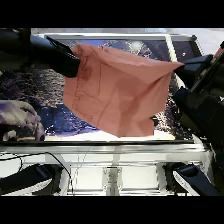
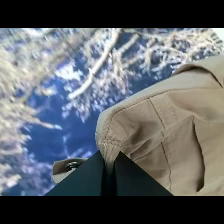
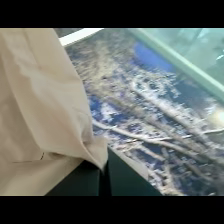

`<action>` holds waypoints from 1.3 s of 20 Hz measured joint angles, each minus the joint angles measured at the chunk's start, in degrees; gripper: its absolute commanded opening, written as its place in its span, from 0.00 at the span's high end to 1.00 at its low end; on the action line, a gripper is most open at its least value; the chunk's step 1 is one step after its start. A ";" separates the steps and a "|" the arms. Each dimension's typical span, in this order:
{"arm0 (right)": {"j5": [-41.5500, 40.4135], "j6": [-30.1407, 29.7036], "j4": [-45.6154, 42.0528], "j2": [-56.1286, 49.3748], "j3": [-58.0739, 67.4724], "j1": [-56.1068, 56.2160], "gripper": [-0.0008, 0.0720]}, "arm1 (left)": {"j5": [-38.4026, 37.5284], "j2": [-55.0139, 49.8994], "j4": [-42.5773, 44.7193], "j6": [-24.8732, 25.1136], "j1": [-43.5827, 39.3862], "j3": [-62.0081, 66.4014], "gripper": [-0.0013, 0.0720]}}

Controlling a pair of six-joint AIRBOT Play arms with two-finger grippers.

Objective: Fold the clothes and pants, and hang the long-sleeved shirts on hangers.

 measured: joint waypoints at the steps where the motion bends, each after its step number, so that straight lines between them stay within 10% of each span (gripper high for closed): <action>1: 1.16 0.37 0.46 0.24 0.00 0.02 0.98 | -0.15 0.09 -0.26 -0.76 -0.04 -0.74 0.94; 4: 4.44 1.22 1.27 0.44 0.00 0.00 0.98 | -0.72 -0.33 -0.87 -2.05 -0.11 -4.15 0.43; 18: 10.36 1.79 1.25 -5.68 -0.02 0.00 0.98 | -5.73 -10.93 -15.54 24.63 -0.13 -9.07 0.41; 21: 9.70 1.66 1.25 -7.41 -0.02 0.00 0.98 | -6.86 -14.21 -22.69 26.40 -0.13 -9.33 0.21; 26: 4.76 1.44 1.62 -11.69 -0.02 0.00 0.98 | -7.10 -16.81 -24.26 25.44 0.68 -9.49 0.21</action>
